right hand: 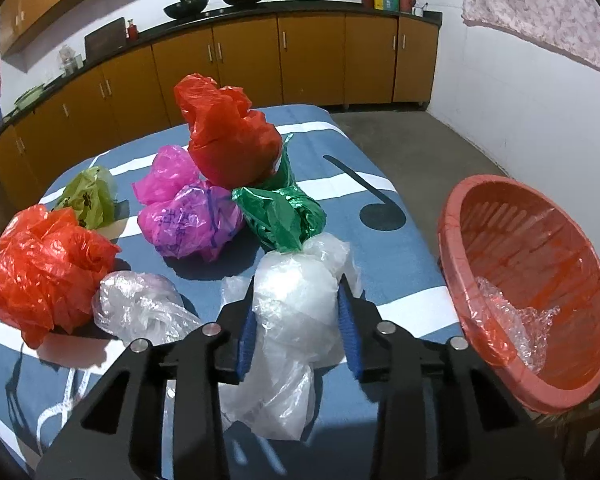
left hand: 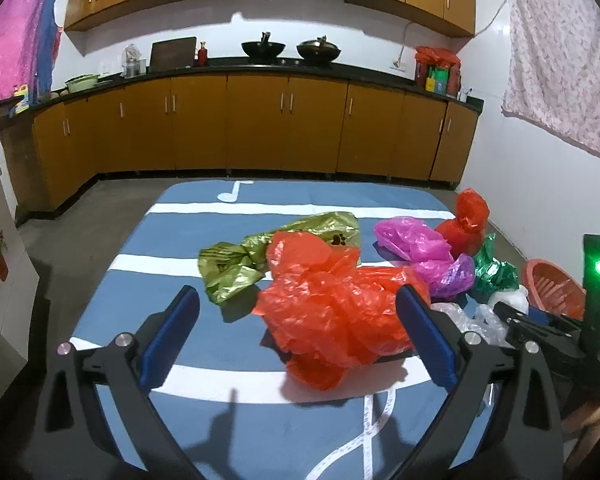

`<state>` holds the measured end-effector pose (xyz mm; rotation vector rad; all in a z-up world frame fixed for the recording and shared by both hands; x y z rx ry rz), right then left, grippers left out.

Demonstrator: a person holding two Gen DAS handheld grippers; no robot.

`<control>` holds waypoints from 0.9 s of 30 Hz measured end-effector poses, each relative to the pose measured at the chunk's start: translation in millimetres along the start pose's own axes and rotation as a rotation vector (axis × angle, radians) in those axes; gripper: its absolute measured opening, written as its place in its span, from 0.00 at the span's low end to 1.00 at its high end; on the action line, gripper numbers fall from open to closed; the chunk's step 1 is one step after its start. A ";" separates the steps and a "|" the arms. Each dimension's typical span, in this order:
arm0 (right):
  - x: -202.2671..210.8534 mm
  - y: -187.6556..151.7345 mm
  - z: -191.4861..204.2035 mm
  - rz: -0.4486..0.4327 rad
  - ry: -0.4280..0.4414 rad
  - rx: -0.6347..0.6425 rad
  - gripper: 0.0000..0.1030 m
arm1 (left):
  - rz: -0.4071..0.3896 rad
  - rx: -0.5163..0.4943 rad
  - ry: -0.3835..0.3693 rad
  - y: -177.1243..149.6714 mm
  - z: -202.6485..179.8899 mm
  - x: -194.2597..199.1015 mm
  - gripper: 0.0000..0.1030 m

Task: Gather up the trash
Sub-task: 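Grasp the white plastic bag with the right gripper while the left approaches the red bag, then grasp the red bag with the left gripper while the right carries the white bag to the basket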

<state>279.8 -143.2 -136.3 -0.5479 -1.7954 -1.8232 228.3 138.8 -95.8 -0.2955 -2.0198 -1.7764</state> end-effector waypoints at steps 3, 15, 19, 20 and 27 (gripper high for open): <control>3.9 -1.4 -2.5 -0.005 0.000 0.005 0.35 | 0.040 0.018 -0.017 -2.1 -3.5 -11.4 0.87; 21.2 2.4 -15.2 -0.034 0.006 -0.009 0.32 | 0.105 0.037 -0.091 -10.9 -9.6 -18.7 0.11; 32.1 4.5 -19.1 -0.055 0.009 -0.010 0.32 | 0.081 0.038 -0.112 -5.3 -13.3 -7.9 0.10; 34.5 4.9 -20.0 -0.060 0.008 -0.009 0.32 | 0.072 0.036 -0.117 -3.0 -14.6 -4.4 0.09; 50.2 6.8 -29.1 -0.086 0.008 -0.026 0.31 | 0.032 0.038 -0.147 9.5 -21.6 13.3 0.08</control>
Point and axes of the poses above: each gripper's, at about its wrist camera, not at the fingertips, and x roughly against the way its jaws point, z to its left, y to its top, the point moved 7 cm from there along -x, roughly the way its jaws point, and after that the axes turned 7 degrees about -z, right-handed, at the moved point
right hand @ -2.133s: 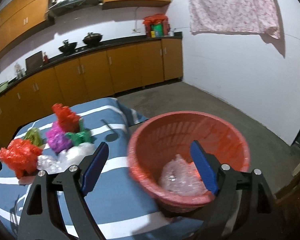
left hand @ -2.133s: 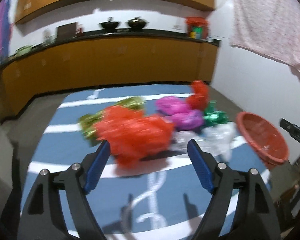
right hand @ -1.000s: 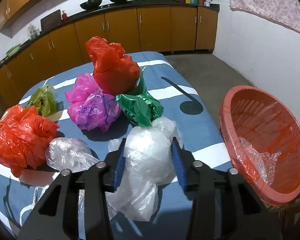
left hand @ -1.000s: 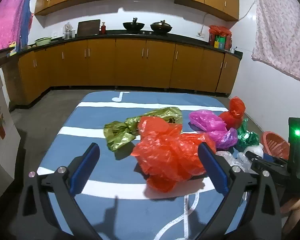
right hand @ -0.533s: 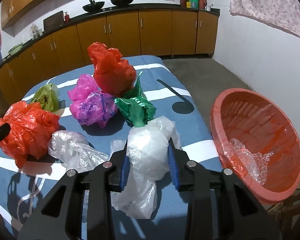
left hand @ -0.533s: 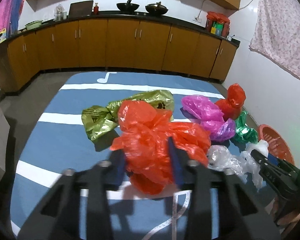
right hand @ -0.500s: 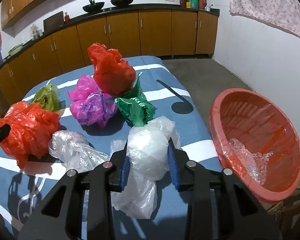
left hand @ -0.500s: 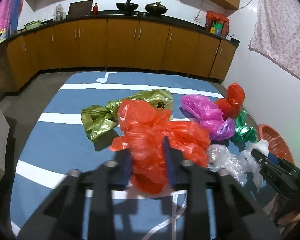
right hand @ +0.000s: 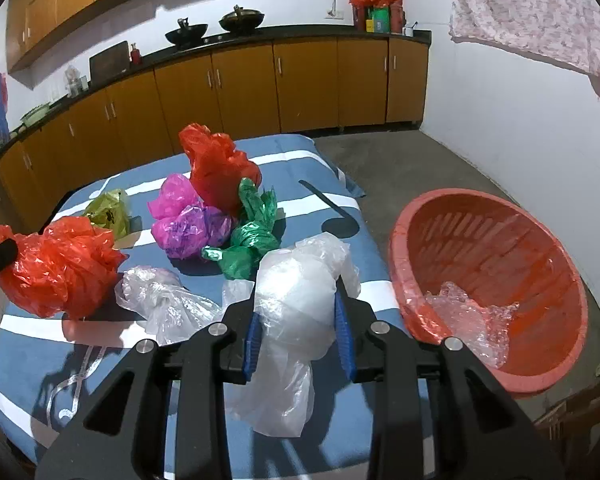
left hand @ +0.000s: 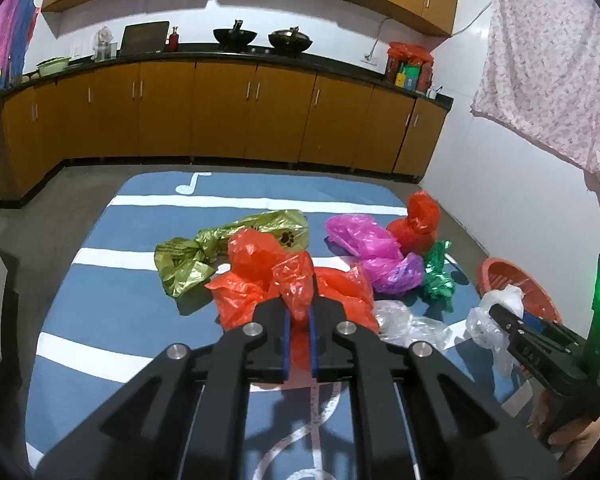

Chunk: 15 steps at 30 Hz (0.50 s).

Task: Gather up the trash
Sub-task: 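Grasp the red bag with the left gripper while the right carries the white bag to the basket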

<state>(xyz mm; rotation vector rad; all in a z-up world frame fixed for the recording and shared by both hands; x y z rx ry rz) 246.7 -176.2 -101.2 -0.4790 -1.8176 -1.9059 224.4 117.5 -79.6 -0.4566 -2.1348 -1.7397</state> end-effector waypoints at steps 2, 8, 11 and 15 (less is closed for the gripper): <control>3.4 0.4 -2.3 -0.006 0.000 -0.004 0.31 | -0.012 -0.004 -0.010 3.9 -3.6 4.9 0.07; 13.5 7.3 -7.4 -0.032 0.001 -0.014 0.31 | -0.046 -0.018 -0.038 15.4 -14.6 16.3 0.07; 18.3 11.9 -12.0 -0.049 0.000 -0.018 0.31 | -0.062 -0.026 -0.054 22.1 -23.9 19.9 0.07; 24.4 16.8 -20.7 -0.068 -0.007 -0.026 0.31 | -0.078 -0.040 -0.082 29.2 -39.5 22.3 0.07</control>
Point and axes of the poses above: each gripper's, at about its wrist camera, not at the fingertips, and x roughly against the way its jaws point, z to its left, y to its top, the point moved 7 cm from there along -x, roughly the way its jaws point, and after that the axes turned 7 degrees about -z, right-handed, at the moved point
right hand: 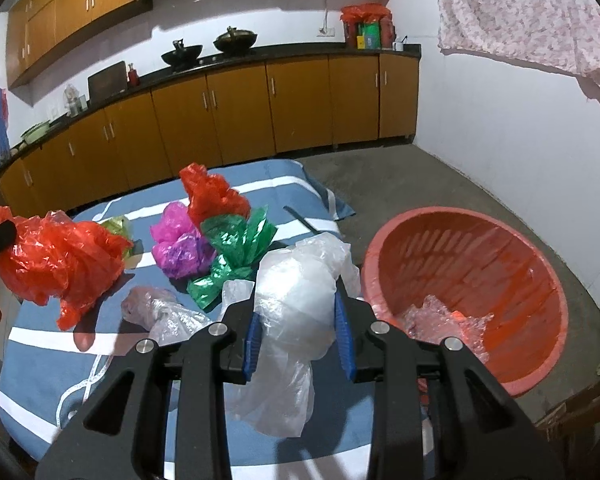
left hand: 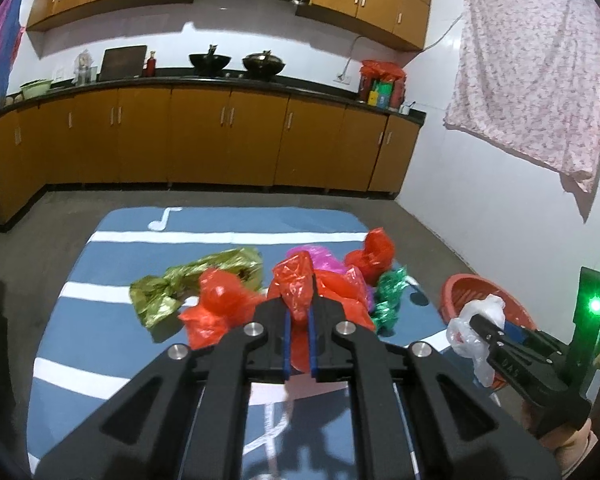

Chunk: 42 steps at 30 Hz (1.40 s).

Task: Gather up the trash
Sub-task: 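Grasp the red bag with the left gripper while the right carries the white bag to the basket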

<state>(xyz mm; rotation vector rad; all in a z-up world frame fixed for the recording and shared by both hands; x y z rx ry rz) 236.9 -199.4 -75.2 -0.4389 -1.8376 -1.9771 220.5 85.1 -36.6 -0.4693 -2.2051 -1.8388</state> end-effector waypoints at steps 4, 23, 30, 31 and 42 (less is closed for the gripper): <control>4.1 4.0 -12.8 -0.015 -0.018 -0.002 0.31 | -0.008 -0.013 -0.034 5.2 -18.9 -2.6 0.07; 27.8 22.4 -130.4 -0.081 -0.201 -0.073 0.31 | 0.022 -0.102 -0.275 0.8 -163.9 -46.0 0.07; 25.0 25.1 -175.4 -0.082 -0.271 -0.122 0.31 | 0.048 -0.134 -0.358 -11.8 -218.9 -69.8 0.07; 24.4 25.5 -180.8 -0.083 -0.279 -0.127 0.31 | 0.054 -0.138 -0.369 -15.0 -226.3 -73.8 0.07; 16.1 26.3 -216.8 -0.086 -0.309 -0.175 0.31 | 0.125 -0.164 -0.439 -46.4 -277.5 -110.1 0.07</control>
Point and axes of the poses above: each gripper's, at about its wrist camera, not at the fingertips, and x roughly against the way its jaws point, z to its left, y to its top, the point moved 7 cm from there along -x, roughly the way its jaws point, and after that the axes turned 7 degrees about -z, right-handed, at the moved point
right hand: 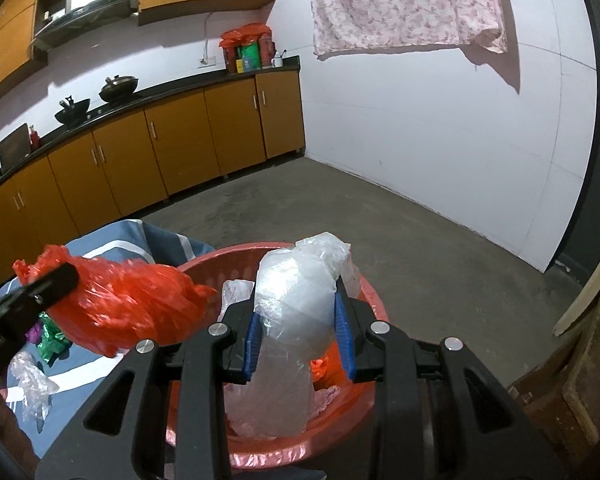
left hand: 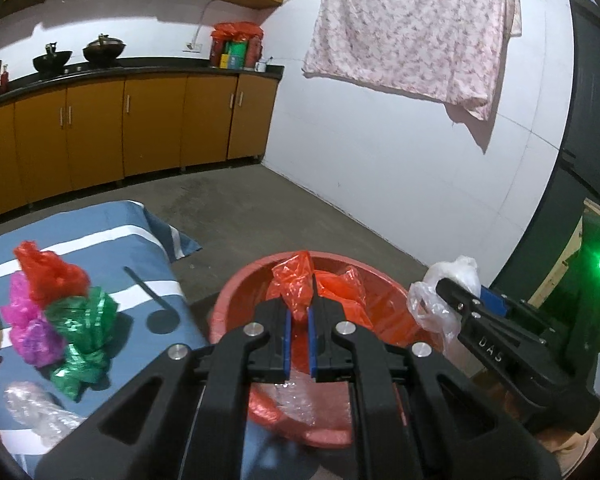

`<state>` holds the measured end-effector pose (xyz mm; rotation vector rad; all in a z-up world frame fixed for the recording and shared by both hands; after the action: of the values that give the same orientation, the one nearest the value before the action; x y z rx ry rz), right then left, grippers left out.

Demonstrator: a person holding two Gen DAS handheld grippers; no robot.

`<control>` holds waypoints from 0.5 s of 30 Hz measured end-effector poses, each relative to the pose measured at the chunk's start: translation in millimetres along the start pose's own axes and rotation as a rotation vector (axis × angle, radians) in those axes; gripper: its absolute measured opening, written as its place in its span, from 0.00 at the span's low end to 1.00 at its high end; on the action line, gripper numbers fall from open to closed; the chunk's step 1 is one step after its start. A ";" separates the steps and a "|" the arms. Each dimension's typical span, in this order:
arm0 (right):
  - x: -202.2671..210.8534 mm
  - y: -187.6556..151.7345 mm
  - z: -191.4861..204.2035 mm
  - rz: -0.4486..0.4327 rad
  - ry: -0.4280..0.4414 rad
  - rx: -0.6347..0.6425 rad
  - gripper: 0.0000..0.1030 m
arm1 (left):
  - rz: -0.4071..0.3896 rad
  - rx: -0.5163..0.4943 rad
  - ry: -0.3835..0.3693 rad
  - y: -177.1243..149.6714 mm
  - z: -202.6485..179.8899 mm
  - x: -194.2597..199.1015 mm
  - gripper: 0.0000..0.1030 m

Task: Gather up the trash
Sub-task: 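Grasp the red bag with the left gripper while the right carries the white bag to the basket, then open both grippers over the orange basket to drop the red and white bags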

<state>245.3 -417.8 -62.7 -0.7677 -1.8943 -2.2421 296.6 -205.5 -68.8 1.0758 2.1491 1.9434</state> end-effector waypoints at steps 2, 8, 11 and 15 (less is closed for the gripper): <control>-2.4 1.6 -1.8 -0.003 0.002 -0.002 0.31 | 0.009 0.001 -0.007 -2.2 -2.3 -6.6 0.07; -4.2 1.0 2.7 -0.013 0.029 -0.011 0.31 | 0.028 -0.001 -0.019 -5.5 -5.9 -21.1 0.08; -5.5 1.2 3.8 -0.015 0.046 -0.022 0.35 | 0.047 -0.001 -0.020 -9.5 -4.1 -25.6 0.15; -5.3 -2.0 -2.2 -0.008 0.034 -0.037 0.43 | 0.066 0.025 -0.015 -13.6 5.6 -28.7 0.28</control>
<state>248.5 -420.7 -67.1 -0.7232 -1.8490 -2.2864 314.9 -215.0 -93.6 1.1765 2.1624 1.9341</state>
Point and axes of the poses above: each gripper's, at about its wrist camera, not at the fingertips, and x roughly against the way its jaws point, z to its left, y to its top, the point moved 7 cm from there along -x, roughly the way its jaws point, and after that the axes turned 7 degrees about -z, right-handed, at the moved point
